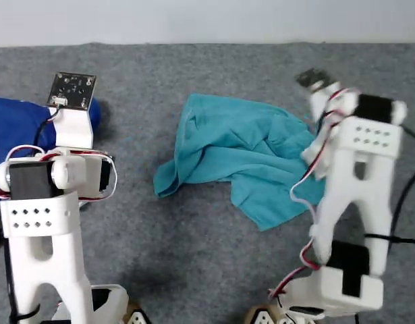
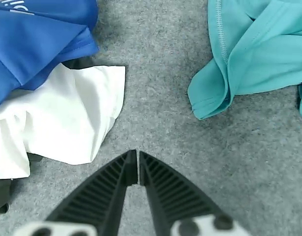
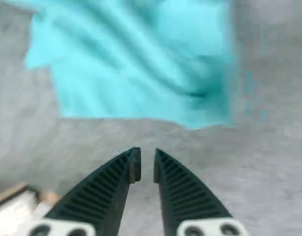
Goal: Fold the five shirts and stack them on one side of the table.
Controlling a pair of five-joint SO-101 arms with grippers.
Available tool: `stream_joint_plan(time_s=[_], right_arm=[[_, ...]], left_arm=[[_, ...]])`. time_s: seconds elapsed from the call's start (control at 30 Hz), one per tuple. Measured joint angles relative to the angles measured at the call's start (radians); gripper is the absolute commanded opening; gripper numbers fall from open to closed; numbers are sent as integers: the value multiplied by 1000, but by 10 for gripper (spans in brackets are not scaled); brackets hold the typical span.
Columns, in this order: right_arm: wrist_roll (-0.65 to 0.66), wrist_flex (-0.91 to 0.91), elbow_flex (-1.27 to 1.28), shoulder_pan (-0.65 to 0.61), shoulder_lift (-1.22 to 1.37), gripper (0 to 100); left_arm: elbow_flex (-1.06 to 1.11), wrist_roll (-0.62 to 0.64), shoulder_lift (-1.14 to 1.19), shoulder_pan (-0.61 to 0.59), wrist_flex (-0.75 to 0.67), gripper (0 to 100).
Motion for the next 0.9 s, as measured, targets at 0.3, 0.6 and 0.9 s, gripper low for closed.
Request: stream_joint_plan(time_s=[0.3, 0.6, 0.9], right_arm=[[-55, -80, 393, -209, -64, 287], [-152, -390, 629, -407, -64, 286], [-155, -574, 721, -361, -61, 286]], left_arm=[[0, 0, 0, -155, 0, 14], [0, -80, 0, -219, 0, 14], [0, -91, 0, -219, 0, 14]])
